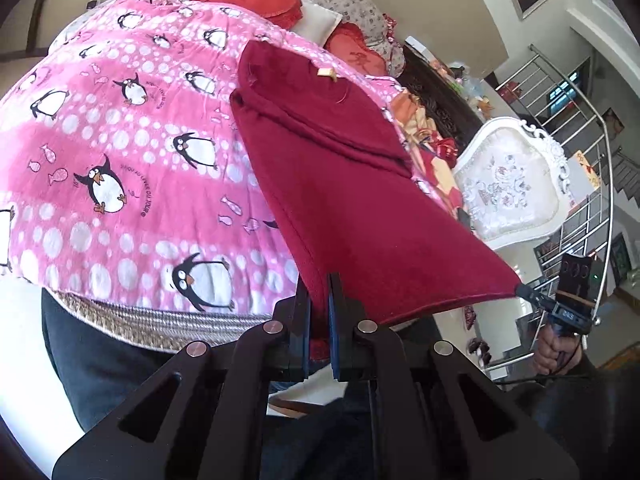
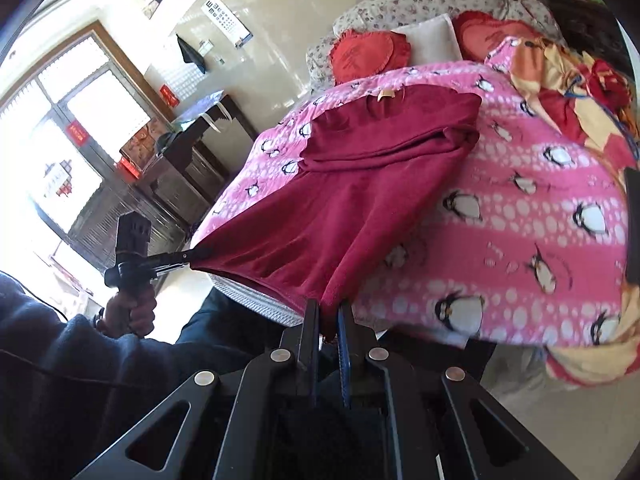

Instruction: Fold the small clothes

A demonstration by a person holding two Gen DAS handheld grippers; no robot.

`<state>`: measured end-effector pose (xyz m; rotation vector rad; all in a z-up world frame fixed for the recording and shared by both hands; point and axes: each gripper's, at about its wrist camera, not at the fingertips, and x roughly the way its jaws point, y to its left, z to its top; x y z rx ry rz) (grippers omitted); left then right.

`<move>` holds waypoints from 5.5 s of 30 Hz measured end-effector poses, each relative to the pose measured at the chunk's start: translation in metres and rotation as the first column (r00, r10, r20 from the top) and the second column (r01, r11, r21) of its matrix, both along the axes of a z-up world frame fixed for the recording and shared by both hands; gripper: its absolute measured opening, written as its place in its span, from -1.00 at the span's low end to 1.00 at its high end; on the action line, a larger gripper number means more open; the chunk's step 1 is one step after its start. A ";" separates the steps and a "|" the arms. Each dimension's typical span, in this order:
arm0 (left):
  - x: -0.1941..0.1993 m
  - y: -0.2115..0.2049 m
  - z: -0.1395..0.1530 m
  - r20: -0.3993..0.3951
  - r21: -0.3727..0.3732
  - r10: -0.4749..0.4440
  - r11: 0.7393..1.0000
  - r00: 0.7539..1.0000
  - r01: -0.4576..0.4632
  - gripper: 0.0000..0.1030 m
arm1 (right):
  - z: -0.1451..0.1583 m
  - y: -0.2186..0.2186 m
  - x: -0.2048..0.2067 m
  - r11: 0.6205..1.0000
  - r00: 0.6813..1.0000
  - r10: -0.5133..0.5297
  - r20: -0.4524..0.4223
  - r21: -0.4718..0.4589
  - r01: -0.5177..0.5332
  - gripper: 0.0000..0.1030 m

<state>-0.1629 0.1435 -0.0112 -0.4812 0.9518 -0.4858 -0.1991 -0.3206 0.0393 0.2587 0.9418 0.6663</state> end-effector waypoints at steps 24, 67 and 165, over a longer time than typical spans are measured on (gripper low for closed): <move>0.304 -0.031 0.005 0.174 0.151 0.277 0.941 0.945 -0.303 -0.89 | -0.011 0.011 0.316 0.957 0.936 -0.286 0.206 0.014 0.289 -0.85; 0.411 -0.064 -0.077 0.166 0.377 0.289 0.865 0.943 -0.331 0.57 | -0.109 0.052 0.430 0.818 0.859 -0.457 0.231 -0.270 0.508 -0.65; 0.203 -0.080 -0.073 0.308 0.226 0.246 0.919 0.919 -0.322 -0.71 | -0.090 0.369 0.495 0.929 0.908 0.014 -0.418 -0.330 -0.166 0.44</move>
